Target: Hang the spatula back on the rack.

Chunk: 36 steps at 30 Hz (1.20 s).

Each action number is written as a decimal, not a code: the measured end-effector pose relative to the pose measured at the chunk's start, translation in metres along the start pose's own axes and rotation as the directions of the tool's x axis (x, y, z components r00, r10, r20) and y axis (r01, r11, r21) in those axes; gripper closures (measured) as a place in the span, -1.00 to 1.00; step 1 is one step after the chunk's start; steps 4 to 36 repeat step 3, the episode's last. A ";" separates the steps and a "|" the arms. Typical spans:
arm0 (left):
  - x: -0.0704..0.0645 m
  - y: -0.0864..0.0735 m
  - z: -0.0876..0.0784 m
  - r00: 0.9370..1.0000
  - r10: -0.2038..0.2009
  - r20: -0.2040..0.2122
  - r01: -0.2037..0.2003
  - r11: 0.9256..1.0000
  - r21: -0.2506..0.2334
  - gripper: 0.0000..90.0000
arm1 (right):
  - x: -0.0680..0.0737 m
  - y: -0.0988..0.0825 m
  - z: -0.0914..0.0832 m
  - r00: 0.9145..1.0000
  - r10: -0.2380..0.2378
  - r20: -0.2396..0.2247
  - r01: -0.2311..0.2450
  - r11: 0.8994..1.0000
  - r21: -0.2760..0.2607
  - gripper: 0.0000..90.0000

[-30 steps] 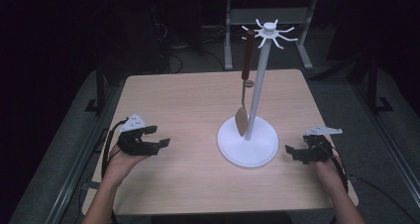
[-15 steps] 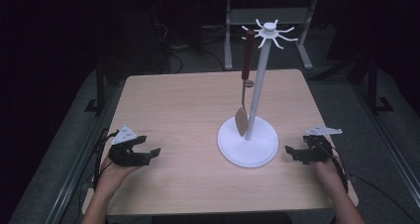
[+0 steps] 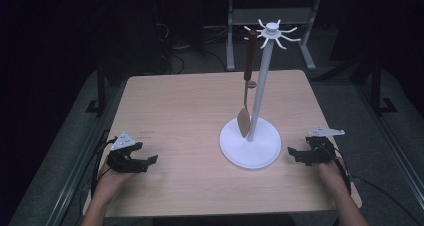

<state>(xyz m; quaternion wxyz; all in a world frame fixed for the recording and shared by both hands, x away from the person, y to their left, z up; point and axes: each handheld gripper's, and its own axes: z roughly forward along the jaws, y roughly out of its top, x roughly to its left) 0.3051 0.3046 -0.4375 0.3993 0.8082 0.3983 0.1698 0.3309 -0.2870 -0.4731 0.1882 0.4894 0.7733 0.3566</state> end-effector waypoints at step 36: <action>0.000 0.000 0.000 1.000 0.005 0.002 -0.005 1.000 0.005 -0.60 | 0.000 0.000 0.000 1.000 0.001 0.001 -0.001 1.000 0.001 -0.68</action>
